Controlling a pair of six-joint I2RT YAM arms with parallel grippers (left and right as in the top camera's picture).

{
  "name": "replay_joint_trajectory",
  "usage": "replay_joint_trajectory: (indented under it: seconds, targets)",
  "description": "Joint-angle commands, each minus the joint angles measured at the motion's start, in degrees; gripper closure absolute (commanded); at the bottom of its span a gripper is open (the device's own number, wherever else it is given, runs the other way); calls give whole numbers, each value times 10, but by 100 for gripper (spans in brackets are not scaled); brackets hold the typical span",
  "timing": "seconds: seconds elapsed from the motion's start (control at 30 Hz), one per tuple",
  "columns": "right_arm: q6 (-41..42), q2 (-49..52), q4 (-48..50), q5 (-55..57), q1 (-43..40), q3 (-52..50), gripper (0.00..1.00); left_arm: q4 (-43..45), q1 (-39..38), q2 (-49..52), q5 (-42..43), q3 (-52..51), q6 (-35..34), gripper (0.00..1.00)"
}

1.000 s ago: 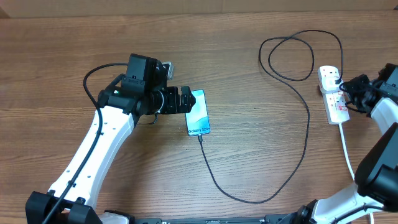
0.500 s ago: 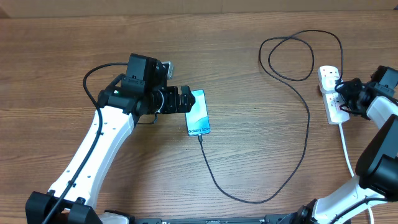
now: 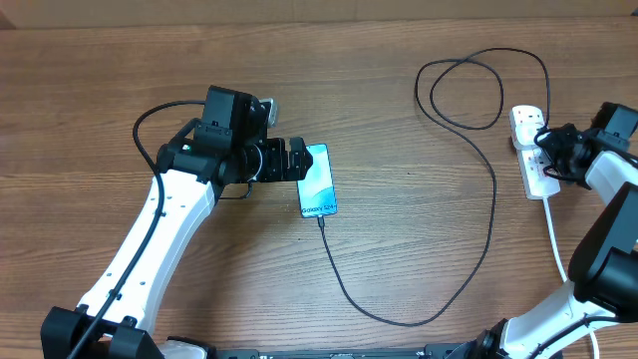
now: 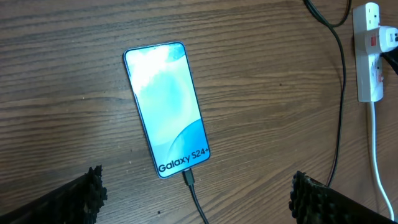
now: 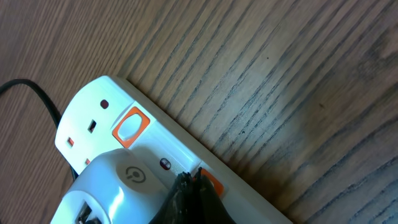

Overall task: Plug charger to phone and switch on socket
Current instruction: 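Press the orange switch on the power strip with the right gripper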

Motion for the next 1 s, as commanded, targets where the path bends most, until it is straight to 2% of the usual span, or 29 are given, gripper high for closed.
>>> replay_joint_trajectory:
  seconds: [0.0, 0.57, 0.97]
  targets:
    - [-4, 14, -18, -41, 36, 4, 96, 2, -2, -4, -6, 6, 0, 0]
    - [-4, 37, -59, -100, 56, 4, 96, 2, -2, -4, -6, 6, 0, 0]
    - [-19, 37, -82, -99, 74, 4, 96, 2, -2, -4, -16, 6, 0, 0]
